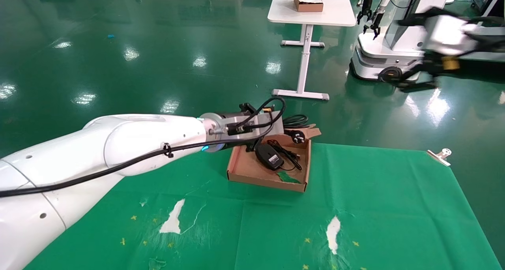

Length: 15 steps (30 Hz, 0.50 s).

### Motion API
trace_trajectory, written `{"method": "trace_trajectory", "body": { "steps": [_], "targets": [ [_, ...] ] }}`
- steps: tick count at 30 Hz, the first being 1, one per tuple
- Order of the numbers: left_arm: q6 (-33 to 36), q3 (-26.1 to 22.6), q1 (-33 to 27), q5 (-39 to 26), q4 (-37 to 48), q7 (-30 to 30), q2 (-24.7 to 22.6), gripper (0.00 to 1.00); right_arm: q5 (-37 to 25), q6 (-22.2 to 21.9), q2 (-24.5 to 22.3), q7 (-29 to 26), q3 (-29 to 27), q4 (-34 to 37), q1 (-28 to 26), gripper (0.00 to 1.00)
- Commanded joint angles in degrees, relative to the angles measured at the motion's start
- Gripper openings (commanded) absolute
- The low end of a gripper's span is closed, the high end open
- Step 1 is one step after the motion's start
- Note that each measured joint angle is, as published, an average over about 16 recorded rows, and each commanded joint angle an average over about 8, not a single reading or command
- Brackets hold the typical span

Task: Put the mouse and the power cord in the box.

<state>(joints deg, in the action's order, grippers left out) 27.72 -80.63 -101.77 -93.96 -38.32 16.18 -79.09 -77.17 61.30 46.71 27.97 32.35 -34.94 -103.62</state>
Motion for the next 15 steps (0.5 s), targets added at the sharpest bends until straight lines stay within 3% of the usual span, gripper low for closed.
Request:
{"method": "trace_trajectory", "body": {
  "steps": [1,8,15],
  "targets": [
    [-0.5,-1.3,-0.3,0.1,-0.4,1.3,0.0,1.00,0.4,-1.8,1.8,-0.8,-0.1,-1.8,1.3,1.00],
    [-0.6,-2.0,0.1,1.4,-1.9,2.8,1.0,1.00,2.0,-2.9,4.6,-1.4,-0.4,-4.3,4.1,1.00],
    [5.3,4.8,4.3,6.7,-5.5,2.0,5.5,1.00,4.8,-1.6,4.6,-4.0,-1.5,-7.3,7.7,1.00]
  ]
}}
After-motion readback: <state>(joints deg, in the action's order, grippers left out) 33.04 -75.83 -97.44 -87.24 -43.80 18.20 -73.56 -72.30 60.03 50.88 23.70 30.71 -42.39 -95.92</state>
